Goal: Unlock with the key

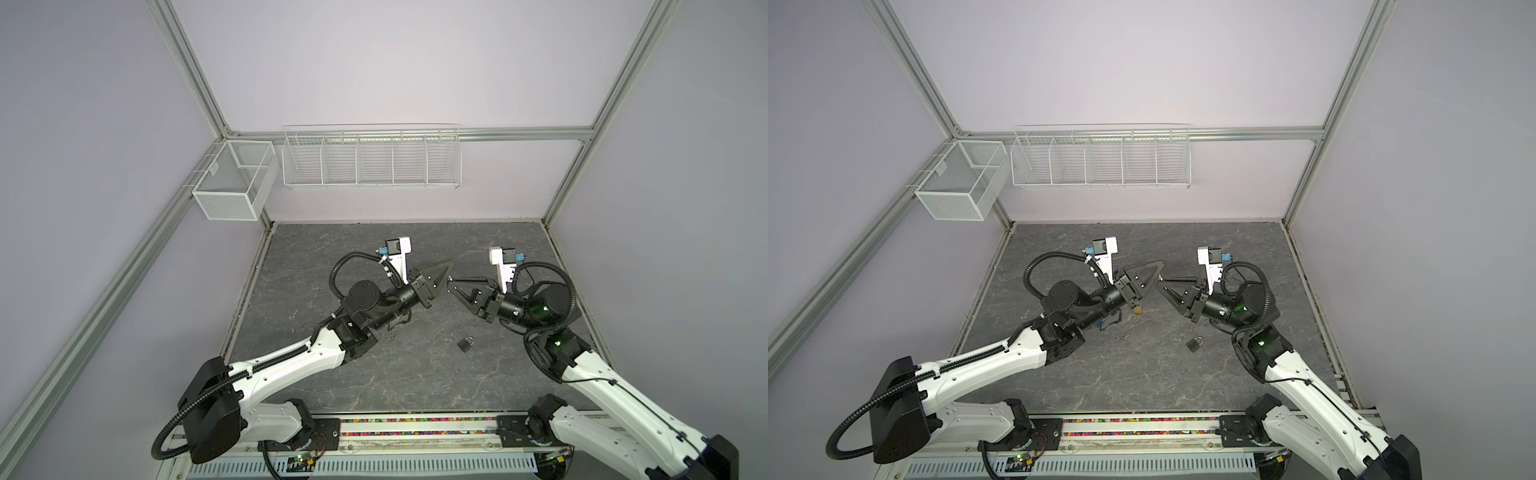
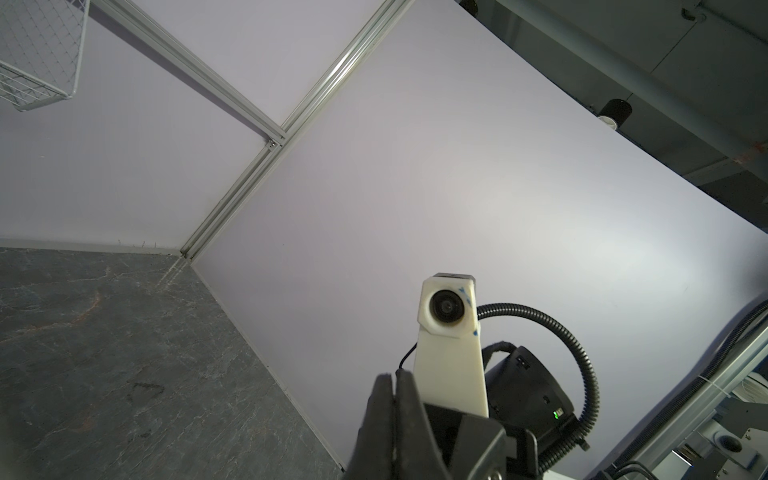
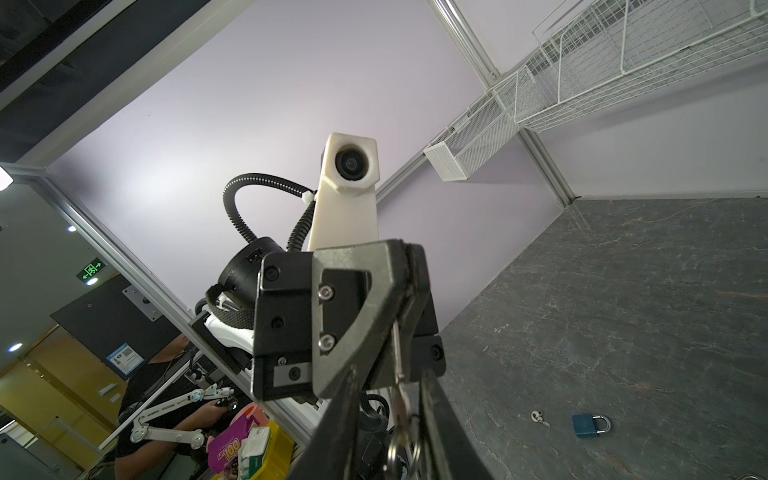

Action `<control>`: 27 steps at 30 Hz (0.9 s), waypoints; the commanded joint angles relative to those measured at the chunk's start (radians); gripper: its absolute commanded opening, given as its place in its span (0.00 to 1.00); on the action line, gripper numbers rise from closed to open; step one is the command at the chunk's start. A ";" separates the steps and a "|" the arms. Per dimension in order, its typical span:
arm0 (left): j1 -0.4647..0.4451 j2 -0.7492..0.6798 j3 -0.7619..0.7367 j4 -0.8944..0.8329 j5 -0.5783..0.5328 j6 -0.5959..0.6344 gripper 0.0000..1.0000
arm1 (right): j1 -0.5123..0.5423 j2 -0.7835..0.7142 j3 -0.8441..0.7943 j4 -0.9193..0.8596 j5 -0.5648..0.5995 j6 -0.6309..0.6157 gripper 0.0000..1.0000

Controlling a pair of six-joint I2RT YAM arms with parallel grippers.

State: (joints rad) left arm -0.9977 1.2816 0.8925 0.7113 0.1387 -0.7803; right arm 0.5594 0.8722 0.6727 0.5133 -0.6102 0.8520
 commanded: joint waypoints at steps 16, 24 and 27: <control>0.001 -0.010 0.020 -0.005 -0.011 0.027 0.00 | -0.003 -0.036 -0.003 -0.065 0.011 -0.052 0.07; 0.002 -0.018 0.030 -0.056 -0.024 0.044 0.01 | -0.004 -0.088 -0.016 -0.158 0.069 -0.149 0.06; 0.015 -0.040 0.030 -0.096 -0.024 0.044 0.55 | -0.004 -0.117 0.000 -0.307 0.129 -0.228 0.06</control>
State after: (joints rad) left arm -0.9958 1.2747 0.8940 0.6540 0.1280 -0.7509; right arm 0.5579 0.7902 0.6708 0.3317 -0.5400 0.7216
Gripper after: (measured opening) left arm 0.386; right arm 0.075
